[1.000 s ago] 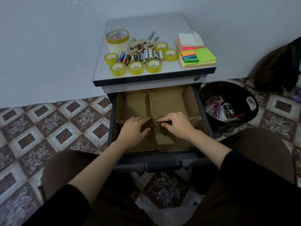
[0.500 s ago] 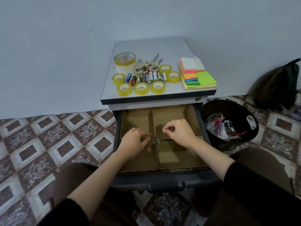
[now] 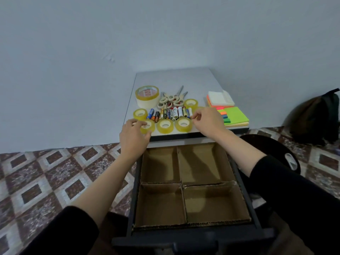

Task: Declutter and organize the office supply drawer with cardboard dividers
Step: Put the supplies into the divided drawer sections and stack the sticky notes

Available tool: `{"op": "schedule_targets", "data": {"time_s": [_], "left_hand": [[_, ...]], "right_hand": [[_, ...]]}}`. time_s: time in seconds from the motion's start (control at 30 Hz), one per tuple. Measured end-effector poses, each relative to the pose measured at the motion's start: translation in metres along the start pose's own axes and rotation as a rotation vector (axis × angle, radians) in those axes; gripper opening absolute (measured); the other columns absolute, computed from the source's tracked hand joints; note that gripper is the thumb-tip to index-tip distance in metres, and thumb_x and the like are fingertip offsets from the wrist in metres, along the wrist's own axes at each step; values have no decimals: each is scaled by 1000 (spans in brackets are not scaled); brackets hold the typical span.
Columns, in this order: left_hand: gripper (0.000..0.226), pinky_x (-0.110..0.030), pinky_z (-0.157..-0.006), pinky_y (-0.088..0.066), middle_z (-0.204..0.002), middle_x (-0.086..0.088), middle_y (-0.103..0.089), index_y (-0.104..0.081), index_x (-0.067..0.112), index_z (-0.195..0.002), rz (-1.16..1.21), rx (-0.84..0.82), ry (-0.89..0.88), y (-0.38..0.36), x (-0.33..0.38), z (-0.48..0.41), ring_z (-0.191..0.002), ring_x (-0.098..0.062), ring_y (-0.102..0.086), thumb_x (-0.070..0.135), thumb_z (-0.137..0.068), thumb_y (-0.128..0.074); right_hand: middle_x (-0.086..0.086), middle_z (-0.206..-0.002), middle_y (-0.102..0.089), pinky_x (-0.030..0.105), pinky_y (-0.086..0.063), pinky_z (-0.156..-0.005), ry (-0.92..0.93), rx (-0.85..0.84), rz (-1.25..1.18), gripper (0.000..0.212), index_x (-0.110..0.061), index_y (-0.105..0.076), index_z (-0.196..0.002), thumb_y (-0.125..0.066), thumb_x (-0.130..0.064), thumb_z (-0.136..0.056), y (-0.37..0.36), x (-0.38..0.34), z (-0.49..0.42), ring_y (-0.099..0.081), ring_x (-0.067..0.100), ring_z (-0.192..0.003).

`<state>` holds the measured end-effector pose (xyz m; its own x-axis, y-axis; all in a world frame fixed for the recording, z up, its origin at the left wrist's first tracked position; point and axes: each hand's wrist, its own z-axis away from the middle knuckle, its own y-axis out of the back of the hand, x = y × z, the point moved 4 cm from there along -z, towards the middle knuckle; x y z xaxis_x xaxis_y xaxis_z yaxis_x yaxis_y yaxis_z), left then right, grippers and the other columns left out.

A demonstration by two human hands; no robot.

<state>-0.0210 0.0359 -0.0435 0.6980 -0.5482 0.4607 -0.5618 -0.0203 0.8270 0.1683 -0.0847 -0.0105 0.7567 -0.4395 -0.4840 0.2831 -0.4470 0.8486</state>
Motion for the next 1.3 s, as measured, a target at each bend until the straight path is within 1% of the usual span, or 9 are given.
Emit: {"op": "schedule_targets", "data": {"time_s": [0.1, 0.23, 0.4, 0.6, 0.73, 0.9, 1.0, 1.17, 1.3], "left_hand": [[36, -42, -99, -39, -132, -9, -48, -60, 16, -121, -30, -43, 34, -6, -8, -4, -121, -27, -44, 30, -88, -59], [37, -44, -99, -38, -130, -8, -54, -60, 19, -122, -60, -56, 25, -14, -15, -5, -120, -28, -45, 34, -88, -59], [33, -42, -98, -34, -124, -7, -59, -64, 20, -117, -52, -30, -1, -15, -17, -7, -116, -26, -47, 36, -88, -60], [32, -42, -99, -31, -123, -6, -59, -65, 20, -115, -19, -11, 5, -11, -22, -3, -116, -24, -48, 35, -88, -61], [30, -41, -99, -31, -123, -6, -59, -65, 21, -115, 11, 5, 18, -5, -28, 2, -116, -23, -48, 33, -87, -62], [29, -44, -100, -36, -122, -7, -61, -67, 19, -112, 35, 6, 6, 3, -30, 6, -114, -24, -52, 32, -86, -64], [29, -46, -100, -36, -121, -7, -61, -67, 18, -111, 58, 6, -1, 7, -27, 7, -113, -23, -54, 31, -86, -64], [29, -48, -99, -39, -121, -7, -62, -68, 18, -111, 83, 10, -10, 9, -24, 9, -111, -23, -55, 32, -85, -65], [30, -48, -99, -39, -121, -7, -61, -67, 17, -111, 73, -4, -25, 6, -18, 11, -111, -23, -55, 33, -86, -64]], "right_hand": [[11, -102, -66, 26, -36, -67, -83, -52, 114, 21, -11, -67, -105, -57, -12, -87, 5, 9, -12, -58, 28, -98], [11, -115, -63, 27, -38, -71, -137, -100, 201, 29, -11, -64, -114, -55, -8, -87, 2, 16, -26, -56, 30, -107], [12, -111, -63, 28, -39, -68, -153, -113, 264, 28, -10, -64, -113, -51, -6, -89, -6, 17, -36, -59, 30, -101], [14, -107, -63, 29, -38, -66, -144, -106, 329, 23, -5, -63, -104, -46, -2, -90, -13, 18, -40, -59, 32, -99], [15, -108, -63, 29, -38, -67, -131, -80, 330, 24, -5, -64, -104, -44, -2, -91, -14, 19, -42, -59, 32, -100], [16, -109, -63, 29, -38, -67, -119, -31, 309, 24, -5, -64, -106, -45, -7, -93, -14, 19, -43, -59, 32, -100], [16, -111, -62, 30, -39, -69, -115, 2, 285, 26, -6, -64, -112, -46, -9, -94, -10, 19, -45, -58, 33, -103], [17, -112, -63, 29, -38, -69, -119, -2, 239, 26, -6, -65, -114, -49, -8, -93, -4, 19, -45, -58, 34, -104], [17, -113, -62, 29, -37, -69, -133, -4, 233, 28, -7, -65, -113, -46, -6, -93, -4, 23, -42, -57, 34, -104]]}}
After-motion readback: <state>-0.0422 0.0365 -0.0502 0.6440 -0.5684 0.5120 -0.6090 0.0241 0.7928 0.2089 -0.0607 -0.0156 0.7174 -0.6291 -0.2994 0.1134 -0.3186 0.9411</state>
